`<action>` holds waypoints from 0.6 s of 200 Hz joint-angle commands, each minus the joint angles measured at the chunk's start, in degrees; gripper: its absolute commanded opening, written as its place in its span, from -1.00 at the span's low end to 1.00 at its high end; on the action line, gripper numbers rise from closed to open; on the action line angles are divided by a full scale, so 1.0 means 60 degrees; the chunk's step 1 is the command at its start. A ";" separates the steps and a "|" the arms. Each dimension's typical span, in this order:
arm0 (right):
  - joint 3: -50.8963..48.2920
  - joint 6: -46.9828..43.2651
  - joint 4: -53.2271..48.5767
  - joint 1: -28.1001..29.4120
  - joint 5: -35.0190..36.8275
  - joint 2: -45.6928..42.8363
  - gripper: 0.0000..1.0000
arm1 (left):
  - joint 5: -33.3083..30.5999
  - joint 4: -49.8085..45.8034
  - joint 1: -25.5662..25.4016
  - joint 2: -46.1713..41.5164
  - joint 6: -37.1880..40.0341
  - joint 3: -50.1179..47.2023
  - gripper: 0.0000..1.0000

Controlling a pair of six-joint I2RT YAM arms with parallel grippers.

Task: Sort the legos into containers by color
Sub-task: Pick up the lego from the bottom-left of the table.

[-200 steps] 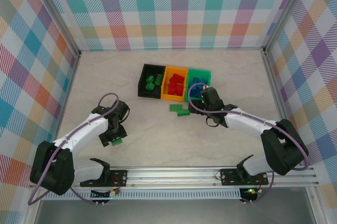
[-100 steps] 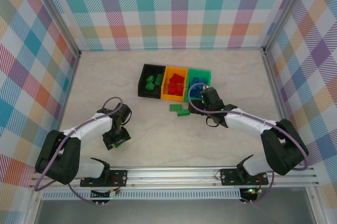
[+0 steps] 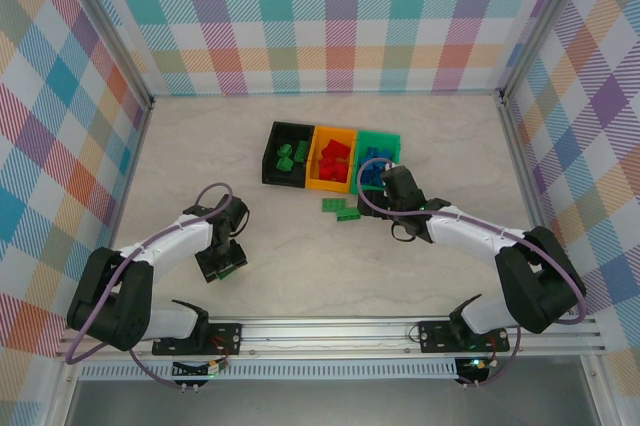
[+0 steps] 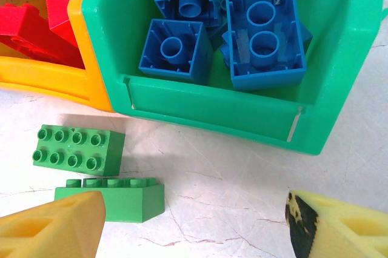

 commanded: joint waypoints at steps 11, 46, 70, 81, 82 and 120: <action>-0.0040 0.0022 0.0104 -0.0002 -0.0115 -0.0121 0.57 | 0.0300 0.0542 0.0127 0.0024 0.0117 0.0122 -0.02; 0.0006 0.0008 0.0030 -0.0002 -0.0056 -0.0081 0.57 | 0.0491 0.0921 0.0127 -0.0013 0.0109 0.0114 -0.11; 0.0000 0.0015 0.0046 -0.0002 -0.0045 -0.0063 0.57 | 0.0782 0.1170 0.0113 0.0013 0.0110 0.0241 -0.25; 0.0033 -0.0015 -0.0007 -0.0002 -0.0028 -0.0037 0.57 | 0.0957 0.1378 0.0113 0.0026 0.0161 0.0279 -0.25; 0.0032 -0.0014 -0.0013 0.0006 -0.0036 -0.0037 0.57 | 0.0974 0.1399 0.0113 0.0029 0.0172 0.0283 -0.25; 0.0043 0.0015 -0.0003 0.0002 -0.0044 -0.0011 0.57 | 0.1564 0.1928 0.0113 0.0476 0.0285 0.0706 -0.30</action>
